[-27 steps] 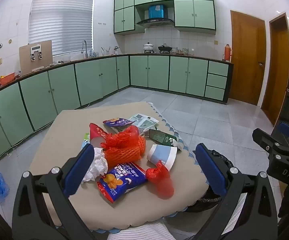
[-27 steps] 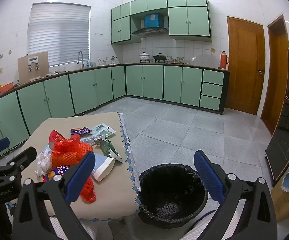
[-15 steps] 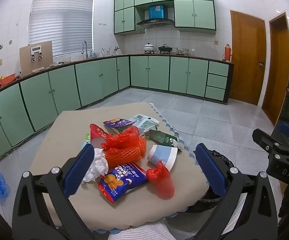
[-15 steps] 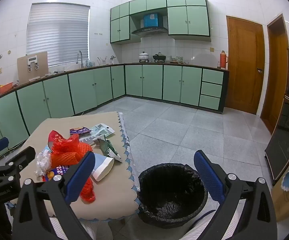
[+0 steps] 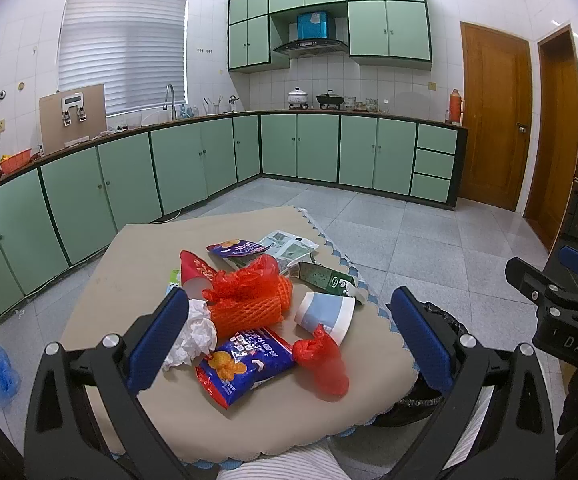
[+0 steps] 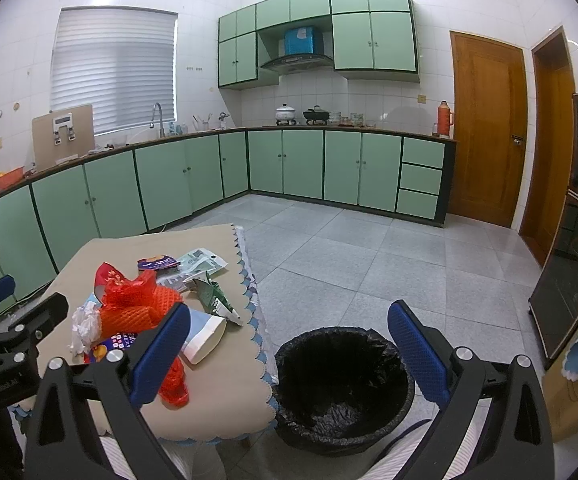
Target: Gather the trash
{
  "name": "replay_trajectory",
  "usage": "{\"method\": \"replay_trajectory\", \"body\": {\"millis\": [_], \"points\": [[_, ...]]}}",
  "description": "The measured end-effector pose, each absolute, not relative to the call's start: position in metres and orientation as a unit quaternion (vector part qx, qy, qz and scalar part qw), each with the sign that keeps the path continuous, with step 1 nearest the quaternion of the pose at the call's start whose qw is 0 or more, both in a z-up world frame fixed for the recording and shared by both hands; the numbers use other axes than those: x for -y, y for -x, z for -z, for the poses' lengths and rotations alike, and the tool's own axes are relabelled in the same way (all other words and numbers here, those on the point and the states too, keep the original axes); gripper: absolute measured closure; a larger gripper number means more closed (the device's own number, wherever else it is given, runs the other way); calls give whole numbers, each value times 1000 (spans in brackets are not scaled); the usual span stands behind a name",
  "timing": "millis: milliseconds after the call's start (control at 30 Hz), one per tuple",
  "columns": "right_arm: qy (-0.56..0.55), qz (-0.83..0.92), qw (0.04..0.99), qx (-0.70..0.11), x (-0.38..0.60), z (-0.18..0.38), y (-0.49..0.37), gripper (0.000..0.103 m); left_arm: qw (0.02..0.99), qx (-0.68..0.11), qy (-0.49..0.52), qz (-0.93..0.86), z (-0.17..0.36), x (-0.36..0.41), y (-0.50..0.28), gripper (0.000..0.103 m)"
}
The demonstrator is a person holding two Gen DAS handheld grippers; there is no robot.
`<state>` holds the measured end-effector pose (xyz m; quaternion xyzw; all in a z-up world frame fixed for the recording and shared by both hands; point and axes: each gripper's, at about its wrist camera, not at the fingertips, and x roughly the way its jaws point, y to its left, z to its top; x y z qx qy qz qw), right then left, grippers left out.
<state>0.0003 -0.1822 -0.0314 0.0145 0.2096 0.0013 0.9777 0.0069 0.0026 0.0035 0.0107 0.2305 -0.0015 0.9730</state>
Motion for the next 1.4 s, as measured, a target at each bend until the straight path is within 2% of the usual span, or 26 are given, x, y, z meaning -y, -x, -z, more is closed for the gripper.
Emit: {"method": "replay_trajectory", "body": {"millis": [1400], "points": [[-17, -2, 977, -212, 186, 33, -1, 6, 974, -228, -12, 0, -9, 0, 0, 5]]}}
